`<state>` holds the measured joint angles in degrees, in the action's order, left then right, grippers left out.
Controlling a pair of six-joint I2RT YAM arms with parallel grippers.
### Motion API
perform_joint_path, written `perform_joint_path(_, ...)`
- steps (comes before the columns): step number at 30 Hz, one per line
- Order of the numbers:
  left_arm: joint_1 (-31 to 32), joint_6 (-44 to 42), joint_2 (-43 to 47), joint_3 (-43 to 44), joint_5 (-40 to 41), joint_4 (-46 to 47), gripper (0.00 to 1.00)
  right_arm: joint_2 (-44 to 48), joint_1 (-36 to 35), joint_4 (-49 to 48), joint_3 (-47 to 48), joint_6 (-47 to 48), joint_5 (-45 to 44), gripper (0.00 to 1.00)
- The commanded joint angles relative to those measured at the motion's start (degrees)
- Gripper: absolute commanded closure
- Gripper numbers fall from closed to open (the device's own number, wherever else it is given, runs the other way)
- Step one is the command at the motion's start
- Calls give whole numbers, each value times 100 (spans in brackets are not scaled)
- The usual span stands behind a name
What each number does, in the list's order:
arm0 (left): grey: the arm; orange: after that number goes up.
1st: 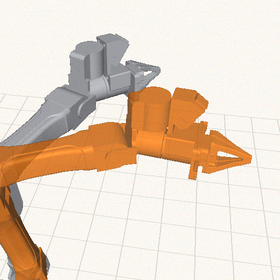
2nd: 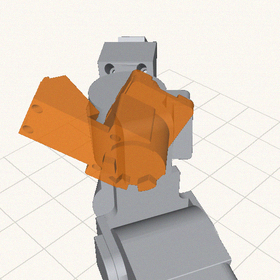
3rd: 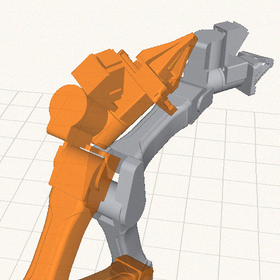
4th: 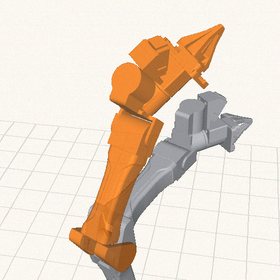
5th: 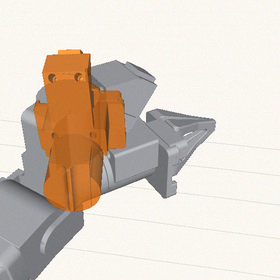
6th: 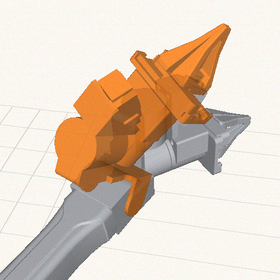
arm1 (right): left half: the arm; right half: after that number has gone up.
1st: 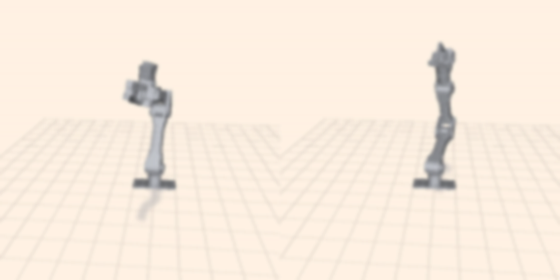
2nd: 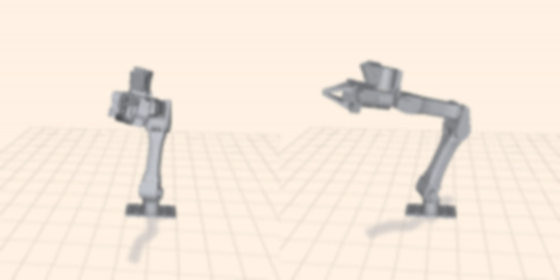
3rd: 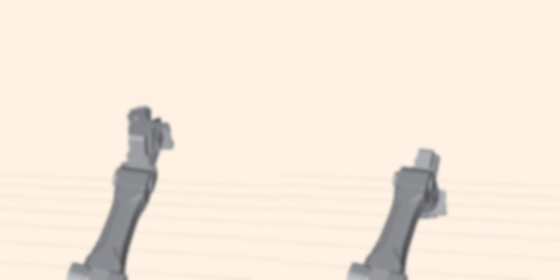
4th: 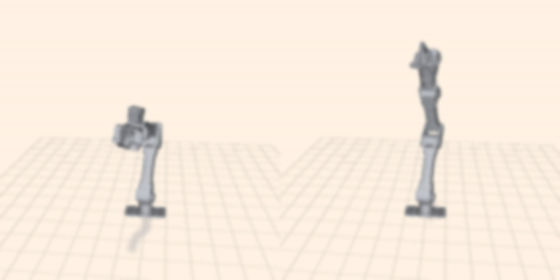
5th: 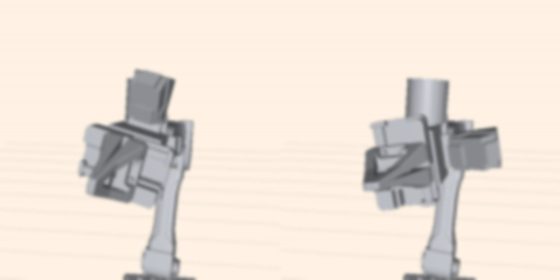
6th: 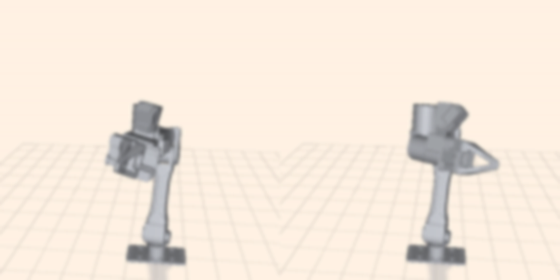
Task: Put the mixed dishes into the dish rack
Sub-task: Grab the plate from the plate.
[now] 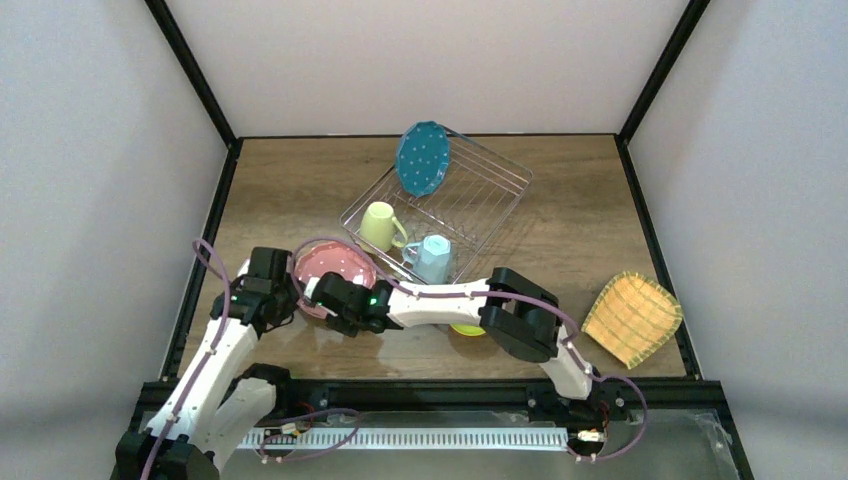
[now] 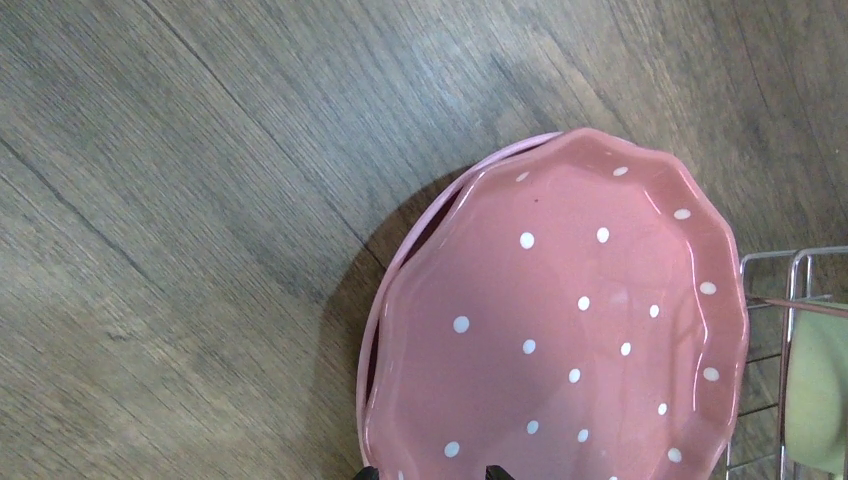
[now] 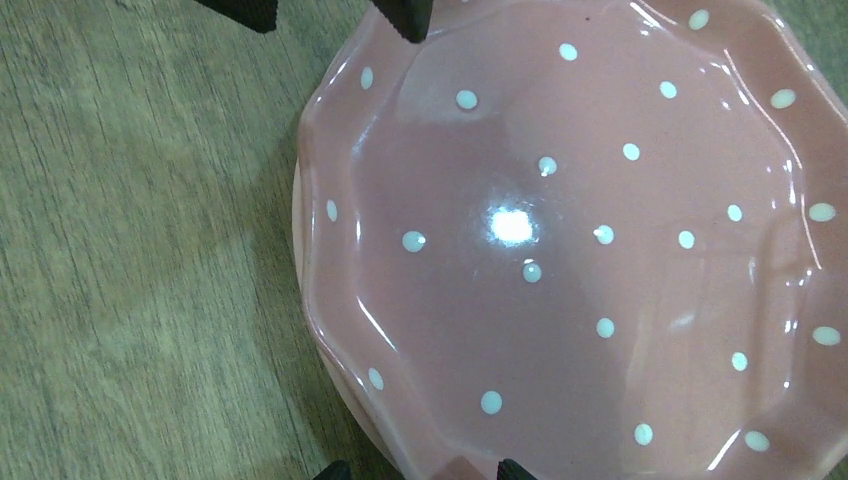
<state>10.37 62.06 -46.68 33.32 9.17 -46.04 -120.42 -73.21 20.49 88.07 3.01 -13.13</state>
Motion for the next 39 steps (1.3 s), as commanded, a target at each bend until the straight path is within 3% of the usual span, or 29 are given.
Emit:
perform_joint_path(1,26,-6,88,-156,-133,-98,39,-171,-7,-152,223,165,122,17)
perform_joint_path(13,26,211,253,-284,8,-218,38,-374,-13,-169,407,334,259,20)
perform_joint_path(18,26,562,362,-309,290,-456,33,-466,-8,-209,363,328,349,27)
perform_joint_path(24,26,1109,715,-329,423,-630,30,-464,-9,-270,197,267,382,49)
perform_joint_path(29,26,1387,1003,-271,565,-872,29,-474,-1,-249,171,232,333,82)
perform_joint_path(32,26,1421,1057,-268,602,-1021,29,-460,2,-241,168,202,329,95)
perform_joint_path(39,26,1401,1153,-293,630,-1262,29,-362,5,-199,173,115,361,99)
